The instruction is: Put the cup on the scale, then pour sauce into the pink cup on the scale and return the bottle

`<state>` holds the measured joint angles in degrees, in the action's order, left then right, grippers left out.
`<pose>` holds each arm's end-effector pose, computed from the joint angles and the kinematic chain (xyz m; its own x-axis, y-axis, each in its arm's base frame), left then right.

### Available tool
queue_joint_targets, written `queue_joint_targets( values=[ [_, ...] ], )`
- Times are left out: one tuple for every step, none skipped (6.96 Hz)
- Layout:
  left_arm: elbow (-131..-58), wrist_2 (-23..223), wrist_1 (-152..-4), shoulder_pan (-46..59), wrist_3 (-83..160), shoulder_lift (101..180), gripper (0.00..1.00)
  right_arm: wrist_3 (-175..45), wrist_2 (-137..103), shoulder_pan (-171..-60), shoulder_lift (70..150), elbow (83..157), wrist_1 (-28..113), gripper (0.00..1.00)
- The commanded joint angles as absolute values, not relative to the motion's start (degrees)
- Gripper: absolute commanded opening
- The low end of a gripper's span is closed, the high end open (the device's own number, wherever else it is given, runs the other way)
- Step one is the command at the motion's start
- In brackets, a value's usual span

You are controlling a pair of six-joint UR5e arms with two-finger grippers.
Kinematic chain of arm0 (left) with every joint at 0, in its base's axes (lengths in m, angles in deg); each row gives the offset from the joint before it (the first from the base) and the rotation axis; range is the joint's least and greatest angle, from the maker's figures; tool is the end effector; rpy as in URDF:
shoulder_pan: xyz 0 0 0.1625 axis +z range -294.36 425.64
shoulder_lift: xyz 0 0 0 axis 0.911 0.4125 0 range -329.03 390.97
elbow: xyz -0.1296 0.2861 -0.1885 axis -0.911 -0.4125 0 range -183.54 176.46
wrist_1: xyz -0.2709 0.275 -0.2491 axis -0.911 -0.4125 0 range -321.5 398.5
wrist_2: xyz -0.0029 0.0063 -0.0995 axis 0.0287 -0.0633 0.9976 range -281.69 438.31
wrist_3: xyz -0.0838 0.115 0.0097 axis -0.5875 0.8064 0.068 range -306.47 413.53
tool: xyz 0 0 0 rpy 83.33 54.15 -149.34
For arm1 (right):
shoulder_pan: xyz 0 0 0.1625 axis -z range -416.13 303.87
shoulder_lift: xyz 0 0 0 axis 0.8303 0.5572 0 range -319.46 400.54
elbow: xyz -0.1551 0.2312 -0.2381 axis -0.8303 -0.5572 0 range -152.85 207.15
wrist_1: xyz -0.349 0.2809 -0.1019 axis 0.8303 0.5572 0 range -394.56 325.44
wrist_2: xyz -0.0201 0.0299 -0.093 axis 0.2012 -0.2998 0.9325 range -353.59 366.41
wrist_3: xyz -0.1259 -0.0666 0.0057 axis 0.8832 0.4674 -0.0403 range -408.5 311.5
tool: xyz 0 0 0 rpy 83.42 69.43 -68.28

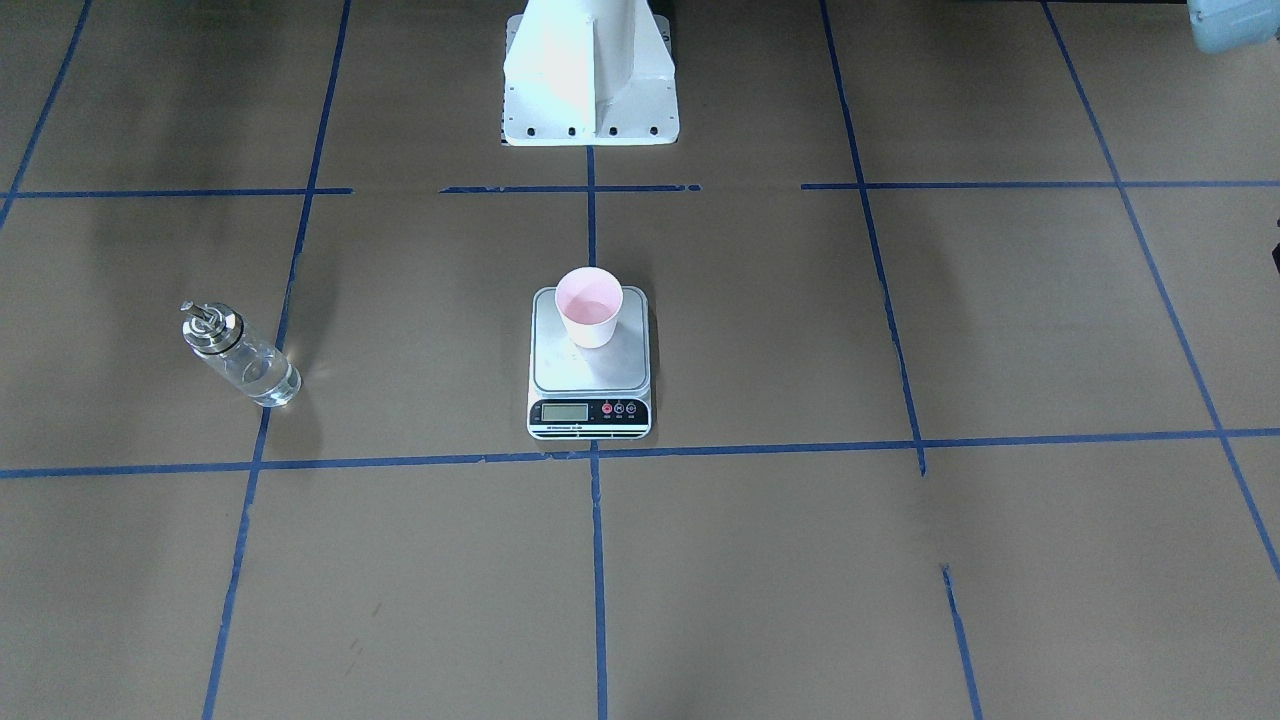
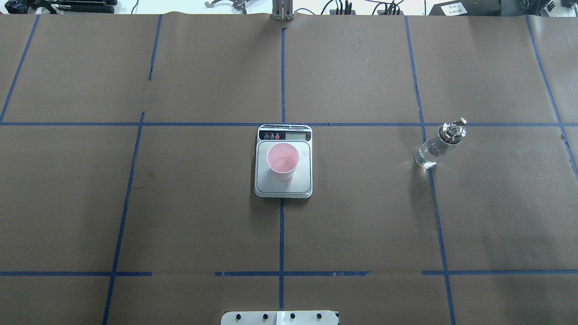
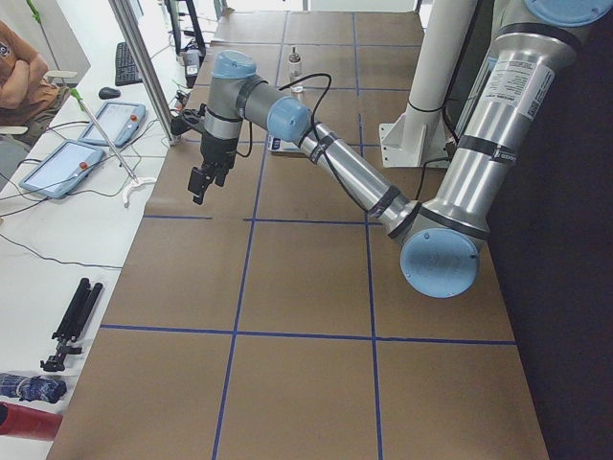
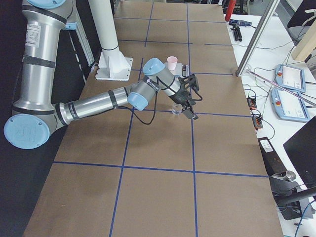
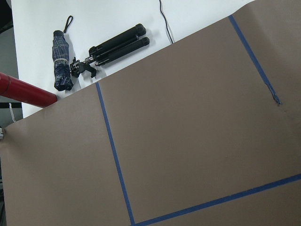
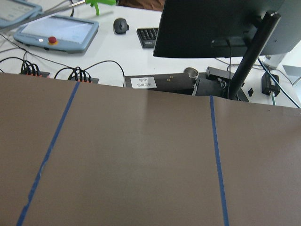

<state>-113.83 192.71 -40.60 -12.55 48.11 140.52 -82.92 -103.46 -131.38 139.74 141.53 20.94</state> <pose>0.0520 -0.6126 0.2915 0.8636 0.2994 -0.4056 -0.0980 0.8889 0.4476 -0.0536 -0.5366 0.4196 0.7890 -0.0507 0.6123 -0.3408 0.7931 0.5049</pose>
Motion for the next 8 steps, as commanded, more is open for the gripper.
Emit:
queue_joint_targets(
  values=[
    [-113.84,192.83,-40.61,-12.58,48.17,140.49,1.00,-77.61,-116.50,-136.54,138.81,132.48,24.73,1.00],
    [-113.84,192.83,-40.69,-12.58,48.17,140.48,1.00,-72.29,-117.25,-137.25,139.07,130.09,27.20,1.00],
    [-113.84,192.92,-40.61,-12.58,48.25,140.48,1.00,-62.93,-119.08,-139.08,138.55,129.81,36.19,1.00],
    [-113.67,192.92,-40.61,-12.58,48.43,140.05,1.00,-51.69,-119.27,-141.54,135.32,129.89,47.76,1.00],
    [-113.41,193.53,-40.52,-12.58,48.52,139.78,1.00,-41.05,-119.19,-143.30,131.98,129.81,60.84,1.00],
    [-111.75,196.15,-40.52,-12.58,48.95,139.52,1.00,-36.60,-119.28,-144.19,129.69,129.80,71.07,1.00],
    [-108.78,196.52,-40.52,-13.02,51.22,139.52,1.00,-35.42,-119.62,-144.46,130.88,129.80,72.56,1.00],
    [-104.83,196.96,-40.87,-15.29,56.90,139.43,1.00,-35.58,-122.06,-144.46,133.42,129.63,72.49,1.00]
  ],
)
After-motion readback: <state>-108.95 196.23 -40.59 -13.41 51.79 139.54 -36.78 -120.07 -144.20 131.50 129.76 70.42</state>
